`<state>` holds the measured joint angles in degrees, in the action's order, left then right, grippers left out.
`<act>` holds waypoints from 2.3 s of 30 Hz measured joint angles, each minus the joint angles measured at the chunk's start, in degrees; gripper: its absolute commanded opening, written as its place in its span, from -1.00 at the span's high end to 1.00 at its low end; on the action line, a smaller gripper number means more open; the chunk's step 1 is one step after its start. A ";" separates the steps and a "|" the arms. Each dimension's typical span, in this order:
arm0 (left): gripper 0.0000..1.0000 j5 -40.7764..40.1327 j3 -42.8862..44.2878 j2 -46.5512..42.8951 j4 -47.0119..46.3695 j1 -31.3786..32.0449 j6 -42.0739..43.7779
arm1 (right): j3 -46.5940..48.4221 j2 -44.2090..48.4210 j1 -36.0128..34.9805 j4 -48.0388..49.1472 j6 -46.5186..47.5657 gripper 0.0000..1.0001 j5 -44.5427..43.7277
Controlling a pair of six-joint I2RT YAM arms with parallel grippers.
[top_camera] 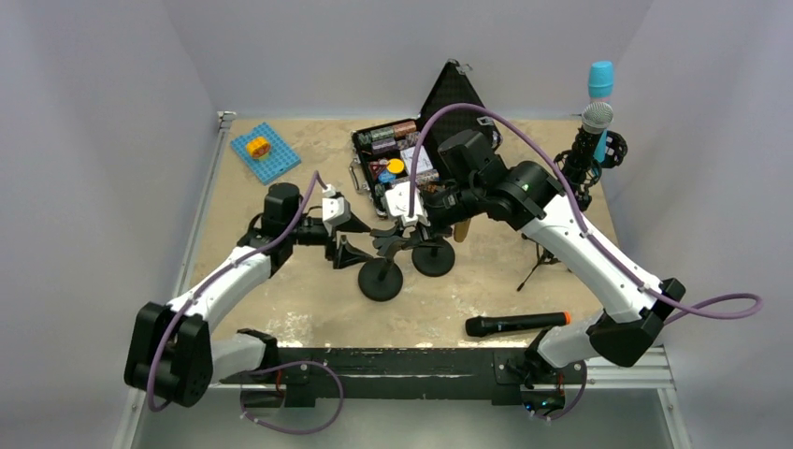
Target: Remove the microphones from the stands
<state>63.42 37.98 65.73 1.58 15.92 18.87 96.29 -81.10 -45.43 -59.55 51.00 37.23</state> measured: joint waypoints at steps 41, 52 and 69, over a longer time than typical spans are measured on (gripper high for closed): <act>0.01 8.48 -0.48 16.57 -2.12 10.14 16.24 | 1.95 -1.33 -0.17 -2.62 0.72 1.00 -0.24; 0.05 5.33 -3.41 21.16 -36.50 11.04 -14.88 | 1.92 -1.20 0.22 -2.14 1.09 1.00 -2.16; 1.00 -4.37 -4.72 7.96 -22.47 11.61 -8.52 | 1.03 -1.05 1.29 4.17 -14.99 1.00 -5.88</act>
<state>59.05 33.26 73.69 -20.88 27.53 10.35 97.32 -82.15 -44.14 -55.37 36.01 31.35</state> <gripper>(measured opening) 0.321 0.491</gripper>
